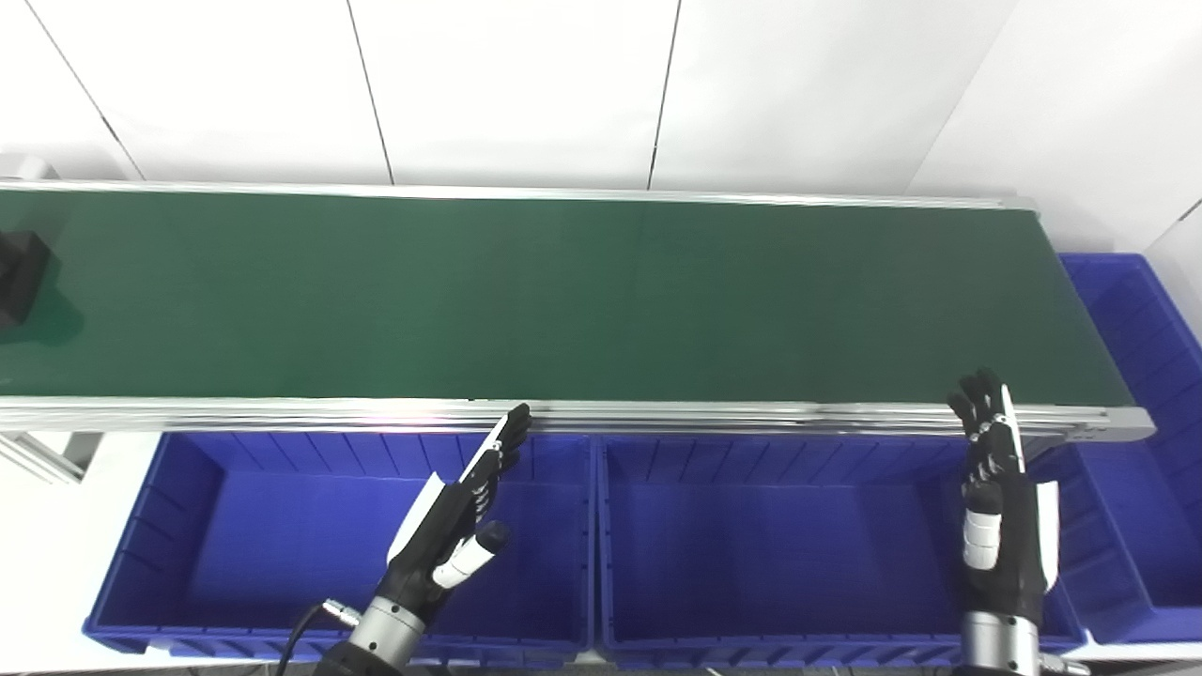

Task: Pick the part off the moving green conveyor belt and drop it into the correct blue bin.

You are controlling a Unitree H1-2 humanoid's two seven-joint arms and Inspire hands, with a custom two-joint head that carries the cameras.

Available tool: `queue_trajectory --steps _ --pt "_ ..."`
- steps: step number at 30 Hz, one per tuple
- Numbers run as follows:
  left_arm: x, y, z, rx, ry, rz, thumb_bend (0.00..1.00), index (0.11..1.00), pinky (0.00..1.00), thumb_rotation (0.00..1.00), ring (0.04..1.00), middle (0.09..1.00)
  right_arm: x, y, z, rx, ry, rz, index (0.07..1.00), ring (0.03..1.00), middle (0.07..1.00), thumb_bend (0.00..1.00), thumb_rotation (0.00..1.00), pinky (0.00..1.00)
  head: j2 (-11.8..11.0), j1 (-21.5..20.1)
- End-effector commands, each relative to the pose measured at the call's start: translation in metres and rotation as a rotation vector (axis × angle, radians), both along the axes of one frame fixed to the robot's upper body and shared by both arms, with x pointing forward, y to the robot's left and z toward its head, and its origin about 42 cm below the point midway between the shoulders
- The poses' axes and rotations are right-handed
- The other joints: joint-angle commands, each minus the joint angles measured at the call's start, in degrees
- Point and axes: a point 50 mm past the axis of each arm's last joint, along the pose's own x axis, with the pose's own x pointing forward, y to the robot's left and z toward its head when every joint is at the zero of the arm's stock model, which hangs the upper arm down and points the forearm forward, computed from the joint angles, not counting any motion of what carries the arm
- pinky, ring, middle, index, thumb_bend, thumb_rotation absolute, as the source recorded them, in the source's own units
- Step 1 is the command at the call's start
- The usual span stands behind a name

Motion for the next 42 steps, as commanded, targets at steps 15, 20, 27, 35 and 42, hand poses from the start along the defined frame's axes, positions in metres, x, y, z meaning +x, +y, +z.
queue_trajectory --steps 15,20,27,35,42 --pt "0.002 -0.002 0.004 -0.033 -0.036 -0.002 0.92 1.000 1.00 0.91 1.000 1.000 0.000 0.003 0.006 -0.029 -0.052 0.008 0.972 0.931 0.950 0.98 1.00 1.00 -2.3 0.6" --pt "0.003 -0.004 0.005 -0.034 -0.037 -0.001 0.90 1.000 1.00 0.92 1.000 1.000 0.000 0.020 0.015 -0.034 -0.093 0.058 0.968 0.924 0.940 1.00 1.00 1.00 -3.0 0.8" --pt "0.004 -0.007 0.003 -0.026 -0.035 -0.007 0.88 1.000 1.00 0.92 1.000 1.000 0.005 0.069 0.036 0.035 -0.189 0.185 0.964 0.907 0.933 0.97 0.99 0.95 -3.7 1.4" --pt "0.003 -0.011 0.001 -0.024 -0.030 -0.004 0.88 1.000 1.00 0.92 1.000 1.000 0.014 0.146 -0.003 0.058 -0.109 0.357 0.926 0.892 0.905 0.88 1.00 0.92 -4.4 3.2" --pt "0.003 -0.011 0.005 -0.026 -0.048 0.014 0.89 1.000 1.00 0.92 1.000 1.000 0.013 0.143 -0.055 0.048 0.073 0.365 0.893 0.854 0.896 0.86 0.97 0.88 -4.6 4.7"
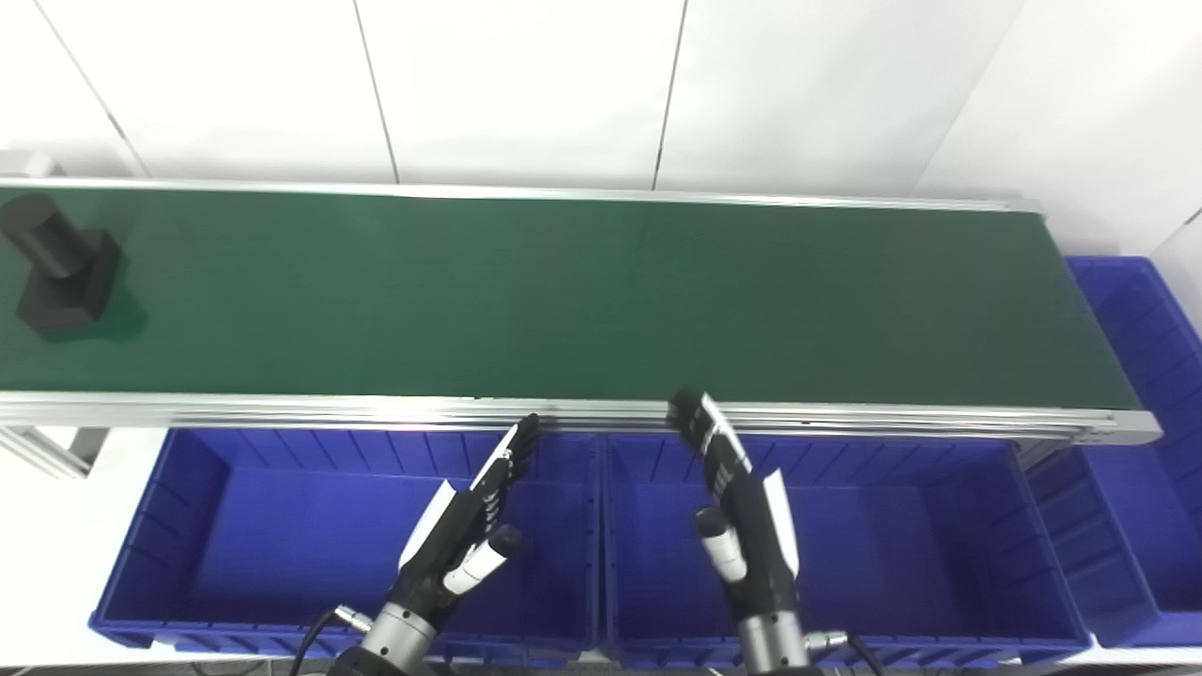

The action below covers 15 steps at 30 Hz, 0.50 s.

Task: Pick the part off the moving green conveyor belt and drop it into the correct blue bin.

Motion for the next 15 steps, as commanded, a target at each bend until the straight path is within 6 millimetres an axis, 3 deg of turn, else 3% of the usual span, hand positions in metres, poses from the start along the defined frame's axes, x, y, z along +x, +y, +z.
queue_trajectory --steps 1,15 --pt "0.0073 -0.0052 0.0143 -0.018 -0.083 -0.002 0.90 1.000 1.00 0.93 1.000 1.000 0.0096 0.0003 0.0086 0.016 -0.072 -0.009 0.892 0.848 0.890 0.86 0.97 0.87 0.0 0.3" --pt "0.0075 -0.0068 0.0160 -0.019 -0.091 0.000 0.90 1.000 1.00 0.93 1.000 1.000 0.0098 0.0008 0.0063 -0.011 -0.075 0.039 0.881 0.841 0.880 0.88 0.95 0.83 -0.6 1.3"
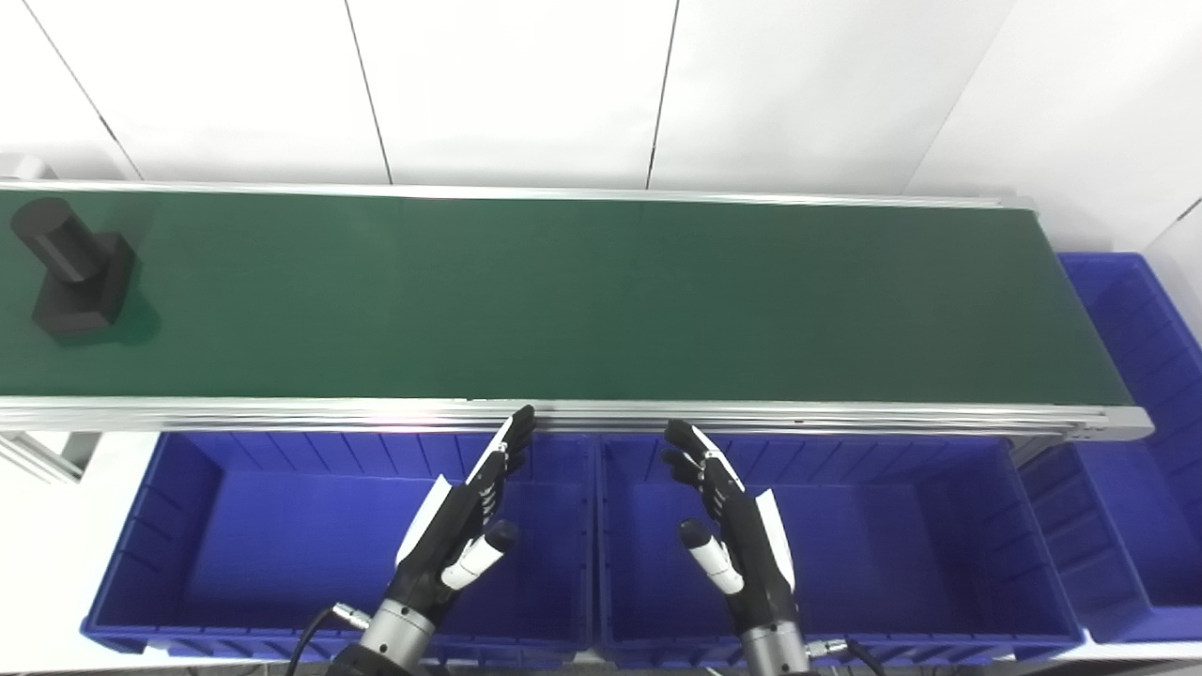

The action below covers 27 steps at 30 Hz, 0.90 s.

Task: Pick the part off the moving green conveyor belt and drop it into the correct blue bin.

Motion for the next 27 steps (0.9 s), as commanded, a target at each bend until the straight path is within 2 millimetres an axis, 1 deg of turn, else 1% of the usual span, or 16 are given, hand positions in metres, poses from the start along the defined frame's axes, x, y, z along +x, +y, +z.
queue_trajectory --steps 1,5,9,11,13,17,21,22,23,24,25,26,27 --pt "0.006 -0.004 0.011 -0.015 -0.072 -0.004 0.90 1.000 1.00 0.93 1.000 1.000 0.005 0.002 0.010 0.027 -0.068 -0.001 0.882 0.842 0.881 0.88 0.95 0.83 0.0 0.3" --pt "0.004 -0.005 0.010 -0.015 -0.067 0.000 0.91 1.000 1.00 0.92 1.000 1.000 0.004 0.001 0.010 0.021 -0.068 0.005 0.883 0.845 0.884 0.88 0.96 0.83 -0.2 1.1" --pt "0.002 -0.007 0.009 -0.013 -0.064 0.002 0.91 1.000 1.00 0.92 1.000 1.000 0.003 0.000 0.010 0.003 -0.073 0.028 0.888 0.849 0.888 0.89 0.93 0.84 -0.3 1.8" --pt "0.001 -0.008 0.009 -0.013 -0.061 0.003 0.90 1.000 1.00 0.91 1.000 1.000 0.002 0.001 0.010 -0.025 -0.079 0.056 0.900 0.874 0.903 0.88 0.92 0.86 -0.3 2.1" --pt "0.001 -0.009 0.008 -0.013 -0.058 0.001 0.90 1.000 1.00 0.90 1.000 1.000 0.002 0.003 0.010 -0.054 -0.087 0.096 0.906 0.915 0.925 0.87 0.92 0.88 -0.3 2.2" --pt "0.000 -0.009 0.008 -0.010 -0.058 0.000 0.89 1.000 1.00 0.90 1.000 1.000 0.002 0.010 0.008 -0.059 -0.086 0.138 0.904 0.934 0.936 0.86 0.89 0.89 -0.4 2.4" --pt "0.000 -0.009 0.008 -0.011 -0.058 0.000 0.90 1.000 1.00 0.89 1.000 1.000 0.002 0.016 0.008 -0.023 -0.077 0.149 0.911 0.955 0.949 0.88 0.91 0.93 -0.4 2.4" --pt "0.000 -0.009 0.007 -0.005 -0.057 -0.002 0.90 1.000 1.00 0.90 1.000 1.000 0.001 0.018 0.008 -0.011 -0.073 0.149 0.914 0.959 0.952 0.88 0.92 0.94 -0.9 2.8" --pt "0.000 -0.009 0.007 -0.001 -0.057 -0.004 0.90 1.000 1.00 0.90 1.000 1.000 0.001 0.018 0.008 -0.004 -0.070 0.149 0.920 0.959 0.953 0.88 0.93 0.94 -0.9 2.8" --pt "0.000 -0.009 0.006 0.005 -0.057 -0.005 0.90 1.000 1.00 0.91 1.000 1.000 0.000 0.018 0.007 0.003 -0.066 0.147 0.924 0.959 0.955 0.88 0.93 0.95 -1.6 3.6" --pt "-0.001 -0.009 0.005 0.010 -0.057 -0.005 0.90 1.000 1.00 0.91 1.000 1.000 0.000 0.018 0.007 0.008 -0.063 0.145 0.928 0.957 0.956 0.88 0.94 0.95 -1.6 3.6" --pt "-0.001 -0.010 0.004 0.017 -0.055 -0.008 0.90 1.000 1.00 0.91 1.000 1.000 0.000 0.017 0.006 0.010 -0.058 0.143 0.930 0.958 0.958 0.89 0.95 0.95 -2.8 5.5" --pt "-0.001 -0.011 0.003 0.021 -0.054 -0.010 0.90 1.000 1.00 0.91 1.000 1.000 -0.001 0.016 0.005 0.011 -0.055 0.142 0.932 0.958 0.958 0.89 0.95 0.96 -2.8 5.5"
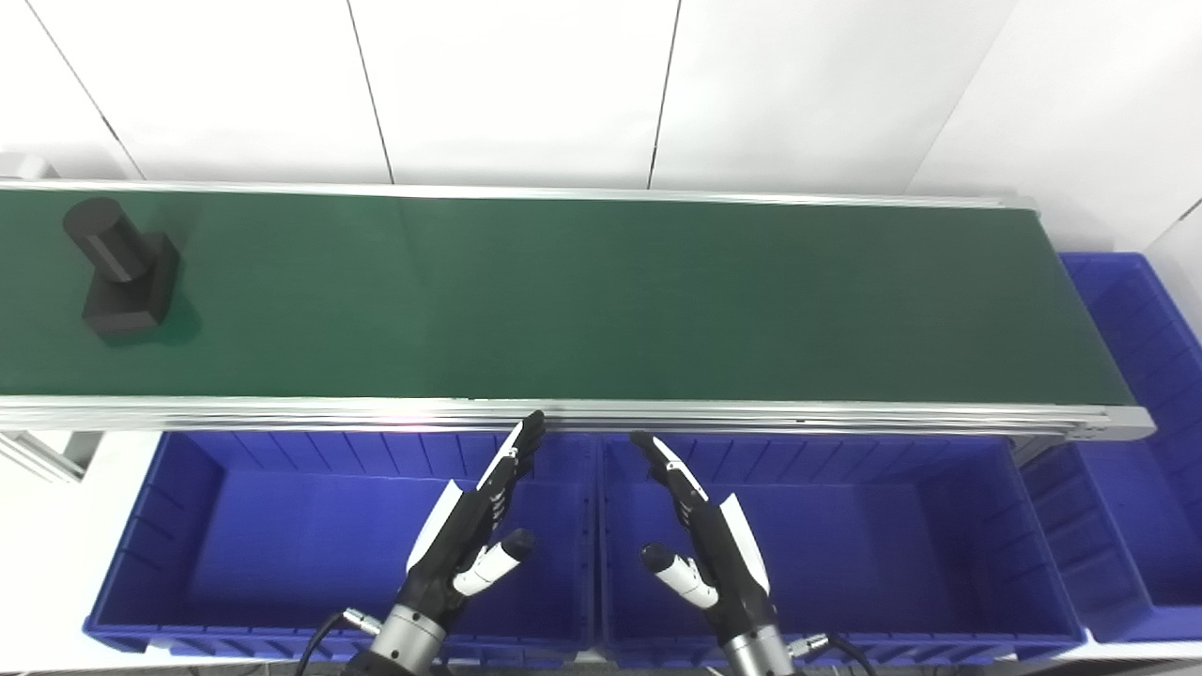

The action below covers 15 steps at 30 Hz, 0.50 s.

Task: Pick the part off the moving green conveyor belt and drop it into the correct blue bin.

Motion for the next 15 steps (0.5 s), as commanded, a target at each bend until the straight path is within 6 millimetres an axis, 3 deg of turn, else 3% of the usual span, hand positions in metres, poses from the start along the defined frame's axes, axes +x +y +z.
queue_trajectory --steps 1,7,10,15 --pt "0.003 -0.003 0.005 0.006 -0.054 -0.004 0.91 1.000 1.00 0.91 1.000 1.000 0.003 0.001 0.005 0.036 -0.045 0.004 0.933 0.959 0.958 0.89 0.95 0.96 -1.1 2.0" --pt "0.002 -0.012 -0.005 0.036 -0.036 0.005 0.93 1.000 1.00 0.90 1.000 1.000 0.001 -0.009 -0.005 0.022 -0.006 0.005 0.939 0.963 0.971 0.90 0.96 0.95 -5.4 6.6" --pt "0.002 -0.016 -0.011 0.048 -0.021 0.002 0.91 1.000 1.00 0.88 1.000 1.000 0.001 -0.013 -0.011 0.011 0.016 0.001 0.935 0.965 0.973 0.91 0.96 0.95 -8.9 9.2" --pt "0.003 -0.021 -0.019 0.076 -0.012 0.002 0.93 0.991 0.99 0.87 1.000 1.000 0.002 -0.019 -0.018 -0.025 0.028 -0.001 0.939 0.973 0.973 0.91 0.99 0.98 -12.0 12.1"
